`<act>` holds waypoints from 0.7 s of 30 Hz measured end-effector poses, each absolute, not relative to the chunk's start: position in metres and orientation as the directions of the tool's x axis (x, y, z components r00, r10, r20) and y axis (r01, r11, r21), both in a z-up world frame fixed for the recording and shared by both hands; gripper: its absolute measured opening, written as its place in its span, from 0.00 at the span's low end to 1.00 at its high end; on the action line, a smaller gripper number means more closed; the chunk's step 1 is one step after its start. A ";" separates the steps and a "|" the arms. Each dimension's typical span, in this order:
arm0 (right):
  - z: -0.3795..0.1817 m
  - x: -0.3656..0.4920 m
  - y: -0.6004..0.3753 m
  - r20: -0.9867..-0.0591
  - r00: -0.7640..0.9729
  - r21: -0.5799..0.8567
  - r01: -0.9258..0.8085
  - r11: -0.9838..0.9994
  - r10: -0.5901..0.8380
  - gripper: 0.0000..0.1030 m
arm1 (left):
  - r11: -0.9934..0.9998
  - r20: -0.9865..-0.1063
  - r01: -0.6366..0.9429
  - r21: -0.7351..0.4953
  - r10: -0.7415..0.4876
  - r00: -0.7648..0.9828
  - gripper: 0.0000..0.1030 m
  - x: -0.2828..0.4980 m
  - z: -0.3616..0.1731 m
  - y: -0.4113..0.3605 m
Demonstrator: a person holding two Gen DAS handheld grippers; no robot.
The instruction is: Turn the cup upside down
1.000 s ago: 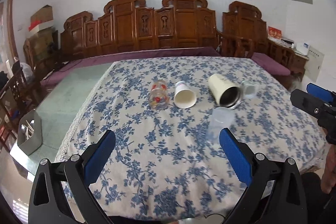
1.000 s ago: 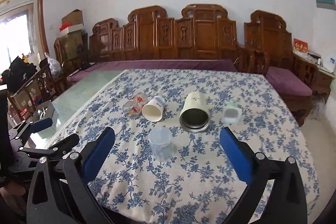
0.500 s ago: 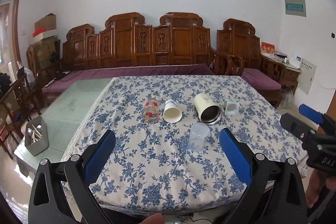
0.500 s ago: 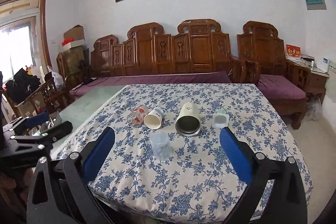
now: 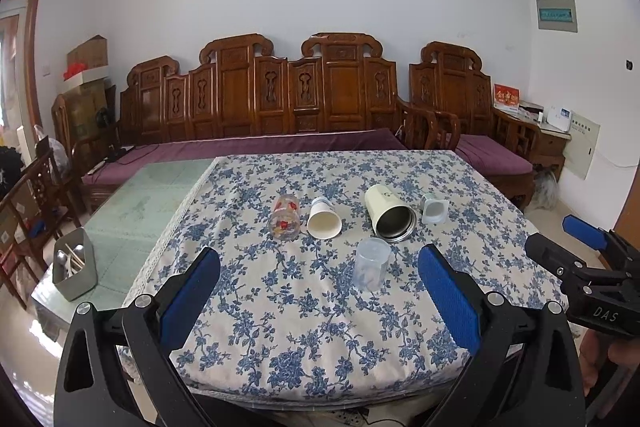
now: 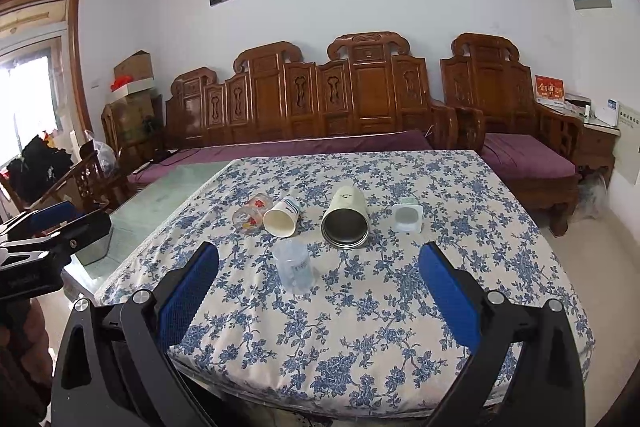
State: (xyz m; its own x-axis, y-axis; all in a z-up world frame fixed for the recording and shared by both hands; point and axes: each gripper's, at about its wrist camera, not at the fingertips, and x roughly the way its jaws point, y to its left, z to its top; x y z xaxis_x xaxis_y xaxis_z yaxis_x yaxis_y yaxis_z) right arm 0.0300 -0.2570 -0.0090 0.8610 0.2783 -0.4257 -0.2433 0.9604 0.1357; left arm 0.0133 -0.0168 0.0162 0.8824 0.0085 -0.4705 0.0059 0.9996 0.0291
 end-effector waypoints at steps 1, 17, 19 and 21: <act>-0.009 0.030 -0.257 -0.426 0.861 0.135 -0.243 0.961 0.278 0.98 | 1.000 -0.469 0.006 0.030 0.009 0.883 0.93 0.013 0.016 -0.017; -0.011 0.031 -0.256 -0.429 0.859 0.137 -0.242 0.961 0.278 0.98 | 1.000 -0.465 0.009 0.021 0.002 0.885 0.93 0.012 0.016 -0.020; -0.013 0.031 -0.256 -0.431 0.859 0.137 -0.239 0.961 0.275 0.98 | 1.000 -0.466 0.009 0.020 0.001 0.885 0.93 0.012 0.016 -0.020; -0.014 0.031 -0.255 -0.433 0.858 0.138 -0.239 0.961 0.275 0.98 | 1.000 -0.465 0.008 0.019 0.001 0.885 0.93 0.012 0.015 -0.020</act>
State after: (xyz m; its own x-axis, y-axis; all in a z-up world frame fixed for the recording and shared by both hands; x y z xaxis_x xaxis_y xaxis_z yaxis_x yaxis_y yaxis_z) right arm 0.0314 -0.2549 -0.0135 0.8584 0.2750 -0.4329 -0.2386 0.9613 0.1376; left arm 0.0124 -0.0203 0.0152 0.8851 0.0012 -0.4655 0.0085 0.9998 0.0186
